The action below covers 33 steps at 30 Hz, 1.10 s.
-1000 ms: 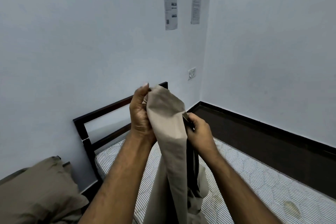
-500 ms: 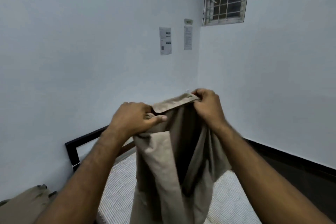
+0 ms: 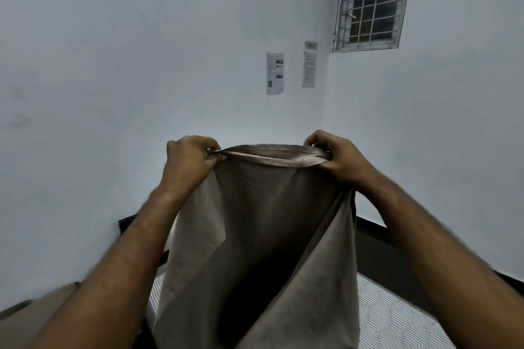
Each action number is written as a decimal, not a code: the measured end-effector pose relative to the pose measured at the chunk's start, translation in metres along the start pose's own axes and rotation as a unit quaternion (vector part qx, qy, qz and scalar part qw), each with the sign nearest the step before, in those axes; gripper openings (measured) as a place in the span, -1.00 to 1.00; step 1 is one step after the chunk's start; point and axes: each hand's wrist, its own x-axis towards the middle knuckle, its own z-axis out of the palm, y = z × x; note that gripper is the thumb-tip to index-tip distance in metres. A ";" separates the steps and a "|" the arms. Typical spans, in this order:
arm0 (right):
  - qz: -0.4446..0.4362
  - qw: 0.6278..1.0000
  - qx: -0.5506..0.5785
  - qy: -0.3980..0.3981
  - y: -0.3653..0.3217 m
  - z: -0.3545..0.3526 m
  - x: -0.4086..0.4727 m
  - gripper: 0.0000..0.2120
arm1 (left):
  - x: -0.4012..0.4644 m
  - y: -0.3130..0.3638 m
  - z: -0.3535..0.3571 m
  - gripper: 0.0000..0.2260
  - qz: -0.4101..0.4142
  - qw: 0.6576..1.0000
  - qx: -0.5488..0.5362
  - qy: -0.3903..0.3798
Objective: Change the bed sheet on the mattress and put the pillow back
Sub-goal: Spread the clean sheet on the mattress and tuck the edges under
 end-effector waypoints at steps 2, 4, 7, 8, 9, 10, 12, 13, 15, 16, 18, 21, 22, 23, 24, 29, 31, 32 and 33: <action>0.008 1.000 0.021 0.008 0.000 0.001 -0.001 -0.72 | -0.001 -0.001 -0.003 -0.87 -0.040 0.994 -0.094 -0.023; 0.003 1.000 0.013 0.014 0.000 0.003 -0.001 -0.67 | -0.003 0.000 -0.006 -0.78 -0.058 0.987 -0.142 -0.045; -0.045 0.998 -0.025 0.025 -0.004 0.009 0.003 -0.61 | -0.008 0.005 -0.008 -0.62 -0.053 0.980 -0.179 -0.068; -0.061 0.997 -0.041 0.022 -0.006 0.011 0.004 -0.57 | -0.009 0.005 -0.008 -0.60 -0.057 0.976 -0.198 -0.077; -0.078 0.995 -0.060 0.014 -0.007 0.012 0.006 -0.53 | -0.010 0.002 -0.008 -0.59 -0.065 0.972 -0.210 -0.079; -0.091 0.992 -0.085 0.004 -0.006 0.012 0.008 -0.54 | -0.010 -0.001 -0.008 -0.59 -0.074 0.971 -0.214 -0.076; -0.106 0.988 -0.111 -0.013 -0.004 0.014 0.012 -0.72 | -0.009 -0.011 -0.007 -0.58 -0.097 0.970 -0.216 -0.060; -0.106 0.988 -0.108 -0.024 -0.003 0.015 0.013 -0.89 | -0.008 -0.017 -0.007 -0.58 -0.107 0.969 -0.217 -0.054; -0.069 0.992 -0.090 -0.059 -0.005 0.015 0.013 -0.74 | -0.008 -0.020 -0.006 -0.59 -0.116 0.966 -0.225 -0.046; -0.033 0.993 -0.076 -0.088 -0.007 0.017 0.012 -0.62 | -0.009 -0.020 -0.006 -0.58 -0.115 0.963 -0.242 -0.042; 0.041 0.986 -0.067 -0.144 -0.008 0.019 0.011 -0.40 | -0.010 -0.013 -0.007 -0.55 -0.112 0.947 -0.298 -0.035; 0.169 0.976 -0.054 -0.128 0.001 0.025 0.018 -0.25 | -0.012 -0.001 -0.006 -0.55 -0.114 0.915 -0.384 -0.048; 0.200 0.970 -0.079 -0.109 0.007 0.028 0.020 -0.32 | -0.014 0.005 -0.006 -0.56 -0.120 0.902 -0.411 -0.057; 0.206 0.966 -0.115 -0.105 0.014 0.031 0.021 -0.44 | -0.016 0.011 -0.005 -0.58 -0.131 0.888 -0.437 -0.064; 0.193 0.962 -0.157 -0.112 0.021 0.034 0.020 -0.62 | -0.018 0.017 -0.004 -0.62 -0.148 0.873 -0.460 -0.071; 0.177 0.975 -0.131 -0.034 0.039 0.046 0.001 -0.76 | -0.016 0.029 0.002 -0.75 -0.220 0.847 -0.441 -0.201; 0.212 0.975 -0.066 0.021 0.042 0.049 -0.004 -0.78 | -0.014 0.029 0.007 -0.77 -0.236 0.861 -0.389 -0.227; 0.231 0.971 -0.026 0.051 0.041 0.049 -0.005 -0.81 | -0.013 0.028 0.011 -0.77 -0.240 0.871 -0.367 -0.222; 0.243 0.967 0.008 0.079 0.040 0.049 -0.006 -0.83 | -0.013 0.026 0.016 -0.75 -0.242 0.884 -0.341 -0.208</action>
